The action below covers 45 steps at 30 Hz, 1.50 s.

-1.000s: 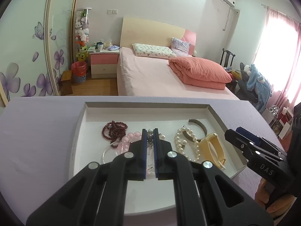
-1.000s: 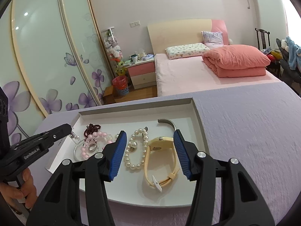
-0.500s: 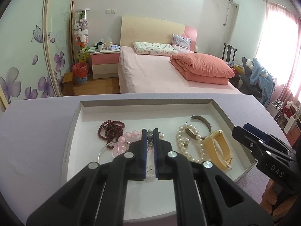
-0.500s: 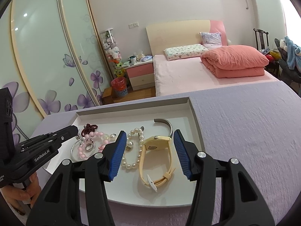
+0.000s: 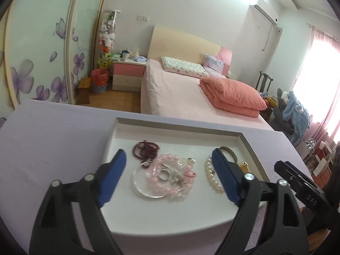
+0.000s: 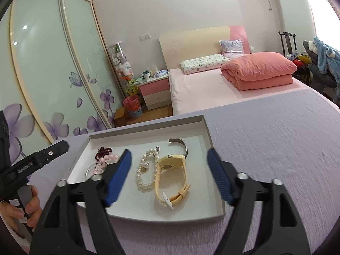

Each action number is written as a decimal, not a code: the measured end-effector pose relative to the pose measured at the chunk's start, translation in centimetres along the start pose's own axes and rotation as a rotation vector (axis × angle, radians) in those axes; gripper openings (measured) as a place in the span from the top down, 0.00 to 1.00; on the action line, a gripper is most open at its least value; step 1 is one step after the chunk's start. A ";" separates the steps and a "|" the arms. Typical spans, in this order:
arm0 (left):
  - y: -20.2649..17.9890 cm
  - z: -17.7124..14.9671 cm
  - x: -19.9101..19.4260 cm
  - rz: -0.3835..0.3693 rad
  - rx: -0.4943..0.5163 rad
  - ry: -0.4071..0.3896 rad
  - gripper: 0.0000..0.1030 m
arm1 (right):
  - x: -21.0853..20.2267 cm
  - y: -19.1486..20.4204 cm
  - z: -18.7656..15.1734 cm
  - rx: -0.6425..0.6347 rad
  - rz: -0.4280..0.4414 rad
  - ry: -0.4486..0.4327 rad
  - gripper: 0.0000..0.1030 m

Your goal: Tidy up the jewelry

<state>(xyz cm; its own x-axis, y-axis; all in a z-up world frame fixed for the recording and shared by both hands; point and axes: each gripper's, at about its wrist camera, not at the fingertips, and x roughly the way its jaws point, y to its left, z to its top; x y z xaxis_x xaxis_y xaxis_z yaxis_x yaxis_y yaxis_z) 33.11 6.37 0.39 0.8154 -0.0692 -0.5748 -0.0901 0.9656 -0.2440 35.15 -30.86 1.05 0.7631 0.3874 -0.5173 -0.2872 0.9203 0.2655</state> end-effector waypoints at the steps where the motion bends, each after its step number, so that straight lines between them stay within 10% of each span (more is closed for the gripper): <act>1: 0.1 -0.2 -0.7 0.013 0.003 -0.009 0.14 | -0.4 0.1 -0.1 0.001 0.002 -0.005 0.15; 13: -0.1 -5.4 -10.5 0.162 0.159 -0.191 0.04 | -5.8 2.8 -3.1 -0.018 0.013 -0.064 0.02; 23: 0.7 -10.7 -15.0 0.141 0.112 -0.220 0.04 | -8.6 6.4 -7.4 -0.155 -0.053 -0.061 0.02; 45: 0.4 -12.8 -15.9 0.106 0.114 -0.214 0.04 | -9.9 6.5 -10.1 -0.128 -0.055 -0.059 0.02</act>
<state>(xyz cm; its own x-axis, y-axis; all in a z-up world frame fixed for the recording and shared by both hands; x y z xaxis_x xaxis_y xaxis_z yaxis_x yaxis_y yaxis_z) 12.79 4.65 -0.62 0.9081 0.0772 -0.4116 -0.1268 0.9874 -0.0946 19.86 -28.19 -0.29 0.8113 0.3359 -0.4785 -0.3127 0.9409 0.1304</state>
